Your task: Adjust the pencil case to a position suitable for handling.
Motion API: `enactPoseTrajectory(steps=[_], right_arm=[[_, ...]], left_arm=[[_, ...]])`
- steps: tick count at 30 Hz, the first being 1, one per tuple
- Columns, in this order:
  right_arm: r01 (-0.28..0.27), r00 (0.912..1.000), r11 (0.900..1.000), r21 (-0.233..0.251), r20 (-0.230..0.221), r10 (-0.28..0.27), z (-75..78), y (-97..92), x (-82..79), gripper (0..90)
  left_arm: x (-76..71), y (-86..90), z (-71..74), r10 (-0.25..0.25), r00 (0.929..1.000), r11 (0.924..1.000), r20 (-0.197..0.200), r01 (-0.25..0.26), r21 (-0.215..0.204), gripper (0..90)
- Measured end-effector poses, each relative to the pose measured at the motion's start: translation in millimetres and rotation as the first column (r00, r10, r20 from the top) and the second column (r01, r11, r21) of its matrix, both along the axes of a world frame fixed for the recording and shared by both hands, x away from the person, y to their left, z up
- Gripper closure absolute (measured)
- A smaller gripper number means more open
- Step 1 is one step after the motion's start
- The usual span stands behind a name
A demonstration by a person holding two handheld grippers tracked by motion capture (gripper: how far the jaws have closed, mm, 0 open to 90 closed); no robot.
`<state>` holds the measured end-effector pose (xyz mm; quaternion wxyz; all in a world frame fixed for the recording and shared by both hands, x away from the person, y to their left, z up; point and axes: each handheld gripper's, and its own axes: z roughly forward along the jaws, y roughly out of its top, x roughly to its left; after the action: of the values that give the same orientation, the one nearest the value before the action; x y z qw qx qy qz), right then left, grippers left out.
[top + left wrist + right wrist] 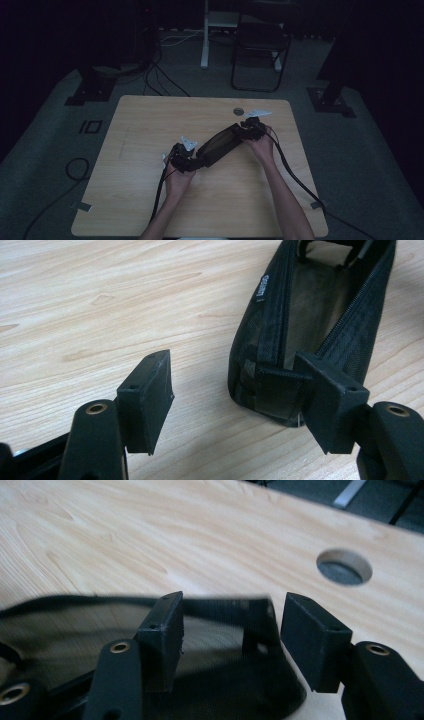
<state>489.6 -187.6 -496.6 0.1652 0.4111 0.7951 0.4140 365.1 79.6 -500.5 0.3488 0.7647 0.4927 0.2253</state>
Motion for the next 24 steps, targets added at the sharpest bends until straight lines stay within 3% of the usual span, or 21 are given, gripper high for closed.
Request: enactPoseTrajectory(steps=[3, 9, 13, 19, 24], right_arm=[[0.000, 0.9996, 0.9997, 0.025, -0.027, 0.001, -4.1, -3.3, -2.0, 42.9], [-0.019, 0.9993, 0.9997, 0.017, -0.032, 0.019, -3.1, -1.7, -13.0, 43.7], [-0.023, 0.9991, 0.9996, 0.015, -0.035, 0.024, -2.6, -0.7, -30.0, 43.4], [-0.041, 0.9981, 0.9990, 0.020, -0.045, 0.042, -0.4, 6.2, -46.8, 43.5], [-0.053, 0.9976, 0.9983, 0.025, -0.043, 0.054, 0.6, 11.0, -55.0, 43.4]], left_arm=[[0.6, 1.8, -0.5, -0.003, 0.9999, 0.9999, -0.011, 0.003, -0.014, 37.6], [-2.9, 7.7, 0.0, -0.013, 0.9997, 0.9996, -0.020, 0.013, -0.026, 40.4], [-12.8, 17.1, -0.2, -0.026, 0.9993, 0.9989, -0.026, 0.025, -0.038, 40.6], [-18.5, 32.5, -0.6, 0.002, 0.9996, 0.9988, -0.027, -0.003, -0.049, 39.8], [-25.1, 39.5, 1.4, -0.005, 0.9998, 0.9988, -0.021, 0.004, -0.049, 39.4]])
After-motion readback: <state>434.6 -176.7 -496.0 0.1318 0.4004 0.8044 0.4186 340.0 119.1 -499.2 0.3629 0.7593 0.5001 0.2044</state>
